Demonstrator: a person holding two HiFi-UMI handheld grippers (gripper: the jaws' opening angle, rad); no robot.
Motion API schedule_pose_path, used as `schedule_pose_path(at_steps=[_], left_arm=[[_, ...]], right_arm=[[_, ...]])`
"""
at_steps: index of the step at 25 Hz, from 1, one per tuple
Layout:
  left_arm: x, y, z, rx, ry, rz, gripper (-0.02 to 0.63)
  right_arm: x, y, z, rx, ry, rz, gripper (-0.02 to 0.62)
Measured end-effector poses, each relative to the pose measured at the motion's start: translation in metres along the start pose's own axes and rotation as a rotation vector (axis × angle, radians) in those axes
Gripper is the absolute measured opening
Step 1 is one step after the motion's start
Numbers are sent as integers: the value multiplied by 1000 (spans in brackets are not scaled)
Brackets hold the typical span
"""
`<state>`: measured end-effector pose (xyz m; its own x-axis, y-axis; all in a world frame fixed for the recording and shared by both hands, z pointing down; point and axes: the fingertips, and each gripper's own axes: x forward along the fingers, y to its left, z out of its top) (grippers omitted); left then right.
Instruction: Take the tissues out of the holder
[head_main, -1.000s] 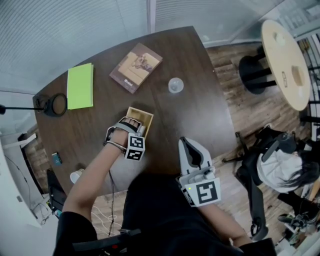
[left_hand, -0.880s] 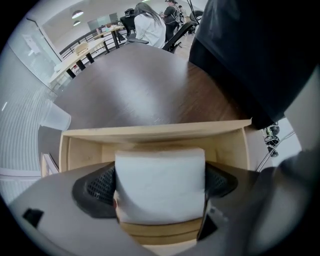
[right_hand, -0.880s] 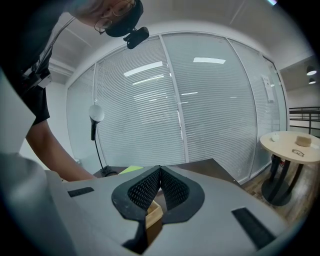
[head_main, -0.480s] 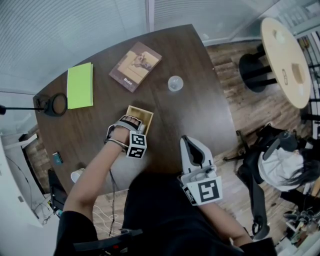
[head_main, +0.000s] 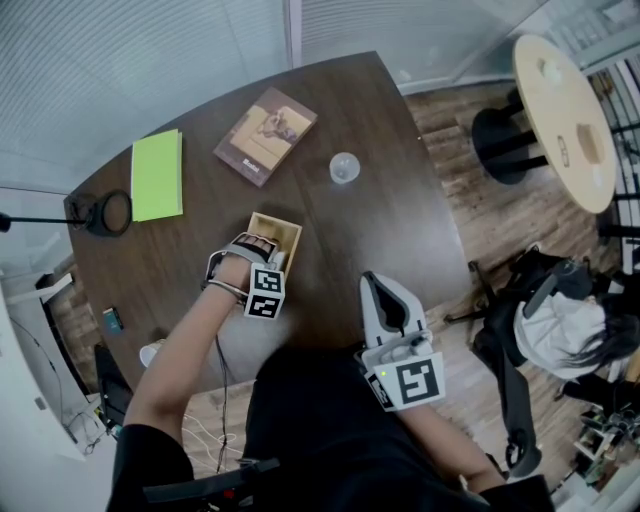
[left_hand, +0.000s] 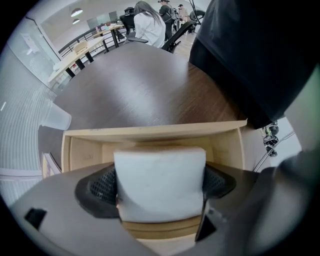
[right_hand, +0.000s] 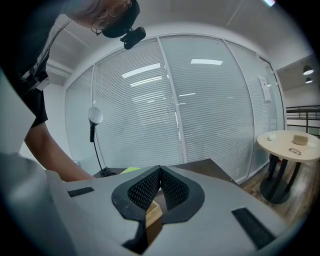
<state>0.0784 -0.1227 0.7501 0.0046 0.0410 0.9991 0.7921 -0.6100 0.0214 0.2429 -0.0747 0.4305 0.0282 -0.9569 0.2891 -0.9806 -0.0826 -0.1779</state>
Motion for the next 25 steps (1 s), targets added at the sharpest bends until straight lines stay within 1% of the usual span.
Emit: schedule_pose_path(at_steps=[7, 11, 15, 25], left_arm=[[-12, 1, 1, -28, -13, 58, 476], [-19, 1, 2, -6, -10, 84, 472], [-25, -3, 2, 3, -11, 95, 472], [-49, 3, -3, -38, -34, 161, 472]], right_arm=[[-2, 8, -1, -2, -8, 17, 11], [-2, 19, 2, -37, -21, 42, 11], [0, 27, 4, -40, -31, 56, 11], [3, 40, 11, -45, -45, 85, 11]])
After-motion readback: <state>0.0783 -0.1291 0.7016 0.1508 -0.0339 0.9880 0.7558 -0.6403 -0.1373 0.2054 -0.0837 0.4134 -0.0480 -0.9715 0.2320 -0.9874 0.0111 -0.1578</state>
